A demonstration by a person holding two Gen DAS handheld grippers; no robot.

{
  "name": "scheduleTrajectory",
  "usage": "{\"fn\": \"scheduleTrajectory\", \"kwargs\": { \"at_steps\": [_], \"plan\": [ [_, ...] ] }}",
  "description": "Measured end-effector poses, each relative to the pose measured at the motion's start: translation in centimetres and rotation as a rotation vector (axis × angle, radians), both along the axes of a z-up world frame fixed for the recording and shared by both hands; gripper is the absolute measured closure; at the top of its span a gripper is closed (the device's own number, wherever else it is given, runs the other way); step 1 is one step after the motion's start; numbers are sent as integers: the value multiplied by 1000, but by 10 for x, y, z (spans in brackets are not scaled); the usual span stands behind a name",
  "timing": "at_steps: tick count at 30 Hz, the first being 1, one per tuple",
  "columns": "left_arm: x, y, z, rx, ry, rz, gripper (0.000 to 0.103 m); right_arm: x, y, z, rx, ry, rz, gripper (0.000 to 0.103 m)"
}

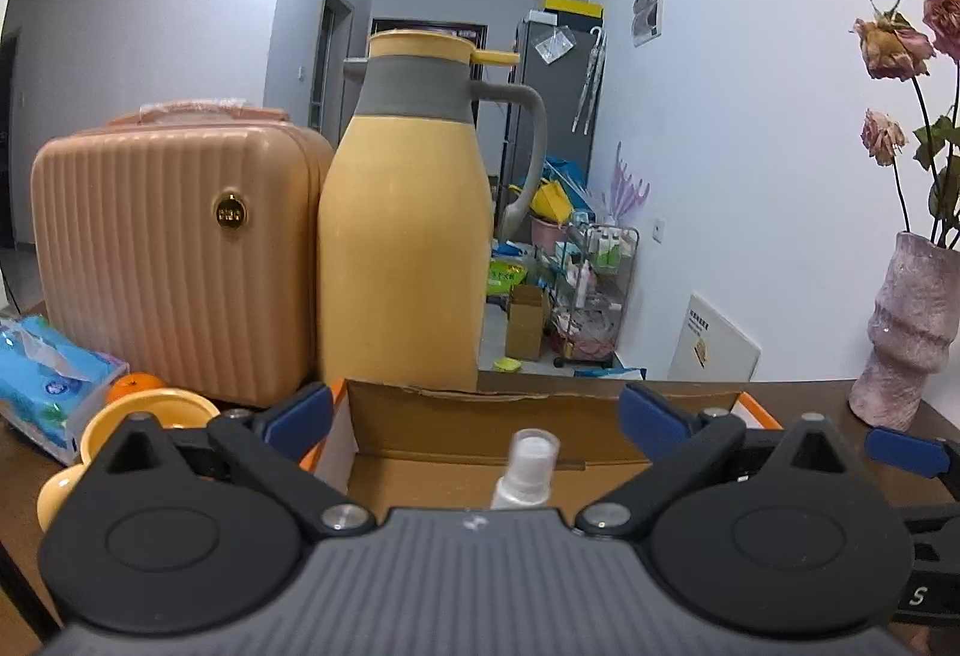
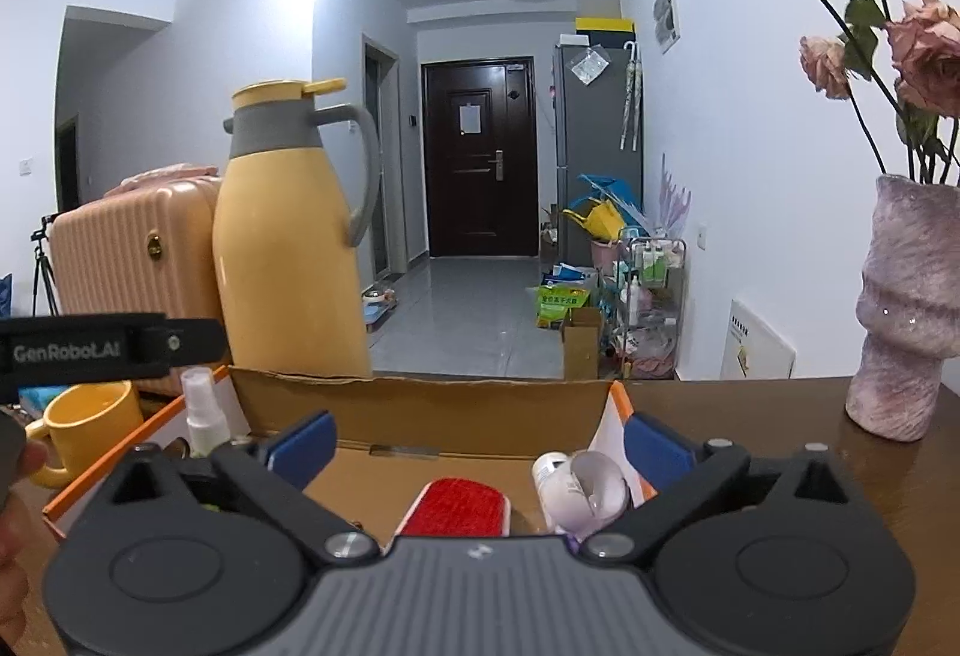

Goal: Organize rigid objects
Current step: 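Open both tools to drop the tape roll and spray bottle into the box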

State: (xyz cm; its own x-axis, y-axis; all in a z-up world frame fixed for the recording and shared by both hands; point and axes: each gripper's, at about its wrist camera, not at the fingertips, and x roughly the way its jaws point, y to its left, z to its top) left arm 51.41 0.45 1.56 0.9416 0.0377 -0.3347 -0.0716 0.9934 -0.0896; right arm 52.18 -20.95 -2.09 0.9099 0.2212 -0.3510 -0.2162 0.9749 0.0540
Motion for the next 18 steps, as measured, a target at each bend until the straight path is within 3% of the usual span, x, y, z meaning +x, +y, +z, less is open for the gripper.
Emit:
{"fn": "scheduleTrajectory", "kwargs": {
  "at_steps": [7,18],
  "plan": [
    [6,4,-5,-9,41,13,0,2,-1,-1,-1,11,-5,0],
    [-3,10,-2,-41,31,26,0,-18,-5,1,16,-28,-19,0]
  ]
}}
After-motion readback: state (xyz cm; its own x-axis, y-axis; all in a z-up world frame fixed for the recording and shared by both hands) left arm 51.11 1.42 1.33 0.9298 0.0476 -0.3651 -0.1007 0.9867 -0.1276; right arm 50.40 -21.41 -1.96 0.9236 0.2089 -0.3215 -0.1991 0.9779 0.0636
